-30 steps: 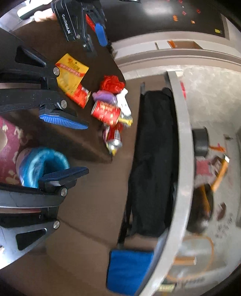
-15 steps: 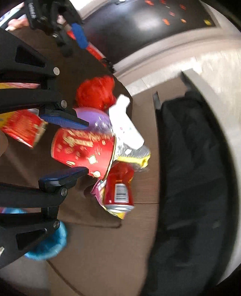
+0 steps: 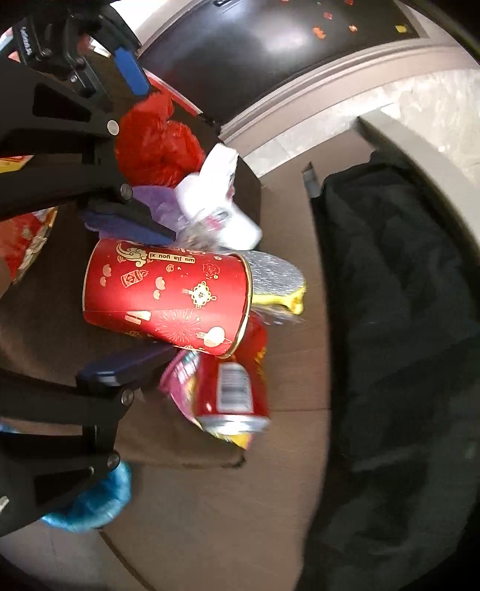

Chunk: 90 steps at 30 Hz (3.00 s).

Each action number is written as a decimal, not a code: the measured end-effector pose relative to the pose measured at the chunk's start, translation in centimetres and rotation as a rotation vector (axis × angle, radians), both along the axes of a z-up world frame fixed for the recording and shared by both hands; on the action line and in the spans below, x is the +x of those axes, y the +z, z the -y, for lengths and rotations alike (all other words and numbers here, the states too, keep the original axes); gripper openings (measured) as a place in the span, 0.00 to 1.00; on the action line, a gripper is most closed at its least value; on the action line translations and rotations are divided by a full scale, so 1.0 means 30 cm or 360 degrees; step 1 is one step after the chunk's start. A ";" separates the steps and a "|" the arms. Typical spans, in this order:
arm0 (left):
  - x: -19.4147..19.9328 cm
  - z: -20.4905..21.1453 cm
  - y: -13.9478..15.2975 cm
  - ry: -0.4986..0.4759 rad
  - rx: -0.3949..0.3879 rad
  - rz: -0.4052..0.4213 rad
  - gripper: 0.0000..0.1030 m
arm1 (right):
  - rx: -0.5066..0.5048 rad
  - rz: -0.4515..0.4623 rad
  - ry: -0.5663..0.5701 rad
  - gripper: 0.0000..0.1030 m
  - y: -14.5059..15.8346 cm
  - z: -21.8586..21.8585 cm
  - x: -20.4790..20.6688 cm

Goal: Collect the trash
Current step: 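Grasp the red paper cup with the right tool while the left tool grasps the red plastic bag, then carry cup and bag over the blue-lined bin and open both tools, then grasp the red snack wrapper with the right tool while the left tool grasps the tissue pack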

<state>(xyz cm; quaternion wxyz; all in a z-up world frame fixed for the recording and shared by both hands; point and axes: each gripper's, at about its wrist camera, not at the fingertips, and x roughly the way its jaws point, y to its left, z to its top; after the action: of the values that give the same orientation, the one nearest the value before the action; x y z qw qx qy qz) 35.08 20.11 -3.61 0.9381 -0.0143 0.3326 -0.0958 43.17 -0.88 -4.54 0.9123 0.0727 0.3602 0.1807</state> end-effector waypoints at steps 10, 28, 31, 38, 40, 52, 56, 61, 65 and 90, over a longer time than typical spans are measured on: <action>0.054 0.112 0.015 0.0024 0.0026 0.0061 0.49 | 0.0057 0.0005 -0.0063 0.49 0.060 0.166 -0.105; -0.050 0.265 0.535 -0.0022 -0.0090 0.0277 0.15 | 0.0046 0.0268 -0.0153 0.49 0.302 0.460 -0.357; -0.081 0.401 0.608 -0.0154 -0.0184 0.0299 0.15 | 0.0011 0.0319 -0.0227 0.49 0.341 0.587 -0.408; -0.007 0.771 0.468 -0.0490 -0.0454 0.0013 0.15 | -0.0059 0.0281 -0.0383 0.50 0.273 0.830 -0.458; 0.051 0.877 0.328 -0.0544 -0.0505 -0.0152 0.15 | -0.0069 0.0230 -0.0407 0.50 0.214 0.876 -0.452; 0.371 1.075 -0.339 -0.0344 -0.0529 -0.0736 0.16 | 0.0020 -0.0225 -0.0382 0.50 -0.326 0.987 -0.195; 0.431 1.072 -0.411 -0.0316 -0.0499 -0.0793 0.25 | 0.0075 -0.0321 -0.0368 0.52 -0.454 0.975 -0.108; 0.449 1.045 -0.431 -0.0307 -0.0477 -0.0822 0.31 | 0.0176 -0.0400 -0.0407 0.54 -0.583 0.978 -0.044; 0.435 1.041 -0.402 -0.0328 -0.0457 -0.0789 0.31 | 0.0126 -0.0418 -0.0400 0.54 -0.606 0.959 -0.047; -0.193 0.229 -0.020 0.0056 -0.0064 -0.0327 0.31 | -0.0028 -0.0067 0.0473 0.50 -0.050 0.278 -0.435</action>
<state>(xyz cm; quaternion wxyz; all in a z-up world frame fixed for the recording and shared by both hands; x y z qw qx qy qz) 29.29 13.24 -4.20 0.9001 -0.0486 0.4246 -0.0840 30.12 -9.22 -6.03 0.8684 0.0144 0.3876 0.3091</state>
